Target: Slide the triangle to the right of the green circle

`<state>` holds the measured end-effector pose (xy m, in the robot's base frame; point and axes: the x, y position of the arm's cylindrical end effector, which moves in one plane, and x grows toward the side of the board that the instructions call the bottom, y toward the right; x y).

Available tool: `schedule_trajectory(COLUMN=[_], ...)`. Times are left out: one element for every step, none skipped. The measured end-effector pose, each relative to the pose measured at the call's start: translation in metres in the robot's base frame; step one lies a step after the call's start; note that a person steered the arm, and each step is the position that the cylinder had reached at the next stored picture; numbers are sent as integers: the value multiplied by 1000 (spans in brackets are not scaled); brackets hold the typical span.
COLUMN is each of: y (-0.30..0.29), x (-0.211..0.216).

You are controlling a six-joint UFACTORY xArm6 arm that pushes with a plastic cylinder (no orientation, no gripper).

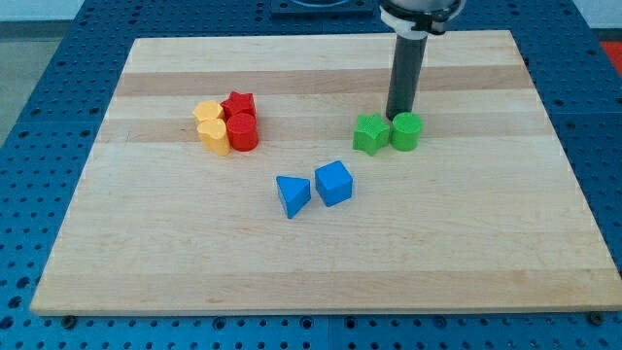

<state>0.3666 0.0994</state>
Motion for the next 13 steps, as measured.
schedule_trajectory(y=[-9, -41, -92, -122, -144, -150, -150, -150, -148, -151, -166, -169, -150], x=[-9, -12, -3, 17, 40, 77, 114, 146, 172, 189, 212, 228, 222])
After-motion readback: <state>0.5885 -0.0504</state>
